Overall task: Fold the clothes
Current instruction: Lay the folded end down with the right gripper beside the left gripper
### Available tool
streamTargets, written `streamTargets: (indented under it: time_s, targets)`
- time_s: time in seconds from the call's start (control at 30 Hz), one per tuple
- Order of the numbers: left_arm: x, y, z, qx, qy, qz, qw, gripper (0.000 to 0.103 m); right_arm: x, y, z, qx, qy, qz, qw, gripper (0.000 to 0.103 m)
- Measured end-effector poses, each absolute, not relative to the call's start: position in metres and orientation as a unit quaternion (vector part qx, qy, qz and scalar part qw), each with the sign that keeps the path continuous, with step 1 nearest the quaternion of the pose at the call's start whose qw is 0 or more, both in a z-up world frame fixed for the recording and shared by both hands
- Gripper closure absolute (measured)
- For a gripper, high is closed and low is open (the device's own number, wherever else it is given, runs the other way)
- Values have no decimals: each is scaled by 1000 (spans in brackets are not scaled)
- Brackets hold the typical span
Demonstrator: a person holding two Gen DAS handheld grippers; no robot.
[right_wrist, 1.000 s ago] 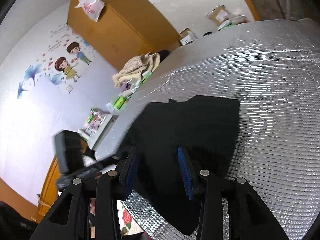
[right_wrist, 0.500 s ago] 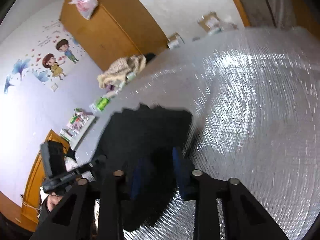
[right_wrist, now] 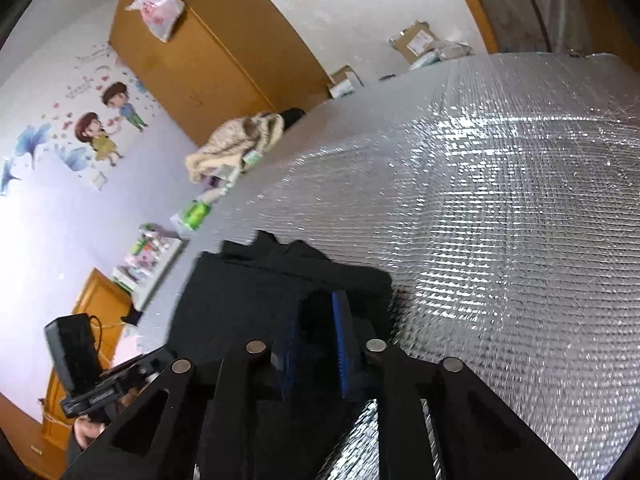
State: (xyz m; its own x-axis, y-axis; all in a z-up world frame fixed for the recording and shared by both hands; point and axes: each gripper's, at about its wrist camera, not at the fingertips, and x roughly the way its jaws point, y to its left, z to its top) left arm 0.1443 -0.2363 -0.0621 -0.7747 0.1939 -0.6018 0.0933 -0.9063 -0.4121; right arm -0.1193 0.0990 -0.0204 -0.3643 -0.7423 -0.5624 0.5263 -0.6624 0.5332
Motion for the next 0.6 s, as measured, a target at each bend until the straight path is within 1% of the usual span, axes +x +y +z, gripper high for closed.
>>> streamTargets:
  time_s: [0.1,0.23,0.33,0.4,0.47,0.6]
  targets:
    - [146,-234,-48,-314,-209,926,20,85,-103,105,-10,394,-136,-808,417,83]
    - [133,-218,-33,-293,-196,935,49,85,-76,100,-10,379,-101,-797,459,83]
    - [109,-209,-40,-311,-181,931,57,85,-62,90,-20,378,-71,-795,469,83]
    - [102,-209,-56,-337,-184,922,44,85,-58,84,-26,374,-51,-798,470,83]
    - [111,-209,-65,-344,-185,919,45,85,-54,83,-28,369,-39,-802,468,83]
    - [134,-201,-55,-326,-175,928,51,85,-51,81,-25,367,-26,-804,468,83]
